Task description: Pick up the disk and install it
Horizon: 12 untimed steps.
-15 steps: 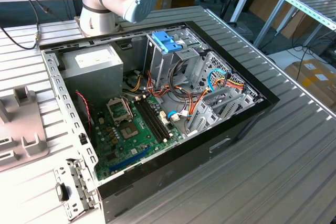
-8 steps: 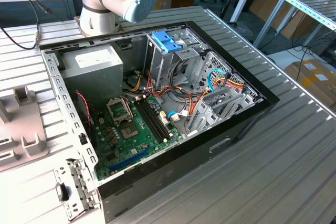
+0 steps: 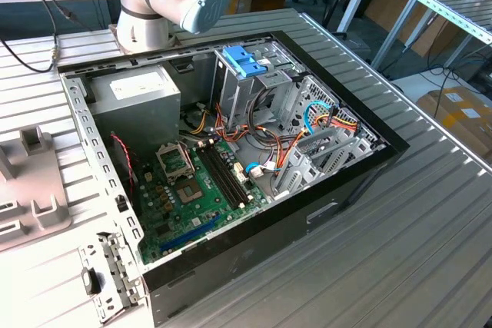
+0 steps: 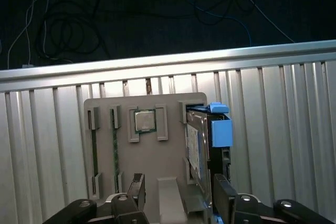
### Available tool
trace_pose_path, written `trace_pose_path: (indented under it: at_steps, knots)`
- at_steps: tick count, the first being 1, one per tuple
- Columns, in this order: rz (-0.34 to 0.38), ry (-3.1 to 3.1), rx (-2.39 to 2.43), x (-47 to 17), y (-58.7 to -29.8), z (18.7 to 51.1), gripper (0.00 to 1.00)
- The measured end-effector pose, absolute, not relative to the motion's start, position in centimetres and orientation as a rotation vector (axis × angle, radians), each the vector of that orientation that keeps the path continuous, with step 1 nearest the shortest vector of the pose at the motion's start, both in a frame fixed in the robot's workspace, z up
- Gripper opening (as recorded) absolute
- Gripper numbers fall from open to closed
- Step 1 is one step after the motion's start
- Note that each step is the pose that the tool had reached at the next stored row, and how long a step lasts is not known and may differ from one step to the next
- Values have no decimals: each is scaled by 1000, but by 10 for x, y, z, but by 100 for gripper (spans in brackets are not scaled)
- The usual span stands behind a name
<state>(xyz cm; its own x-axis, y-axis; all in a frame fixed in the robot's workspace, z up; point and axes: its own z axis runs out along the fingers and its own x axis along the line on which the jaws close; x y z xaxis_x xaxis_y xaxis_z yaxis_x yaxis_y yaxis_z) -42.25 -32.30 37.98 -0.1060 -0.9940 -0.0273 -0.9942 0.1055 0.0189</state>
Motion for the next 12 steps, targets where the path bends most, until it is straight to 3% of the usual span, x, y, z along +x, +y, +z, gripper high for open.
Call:
trace_pose_path:
  at_steps: [12]
  knots:
    - [51,2330,-2095,-423,-314,379,63]
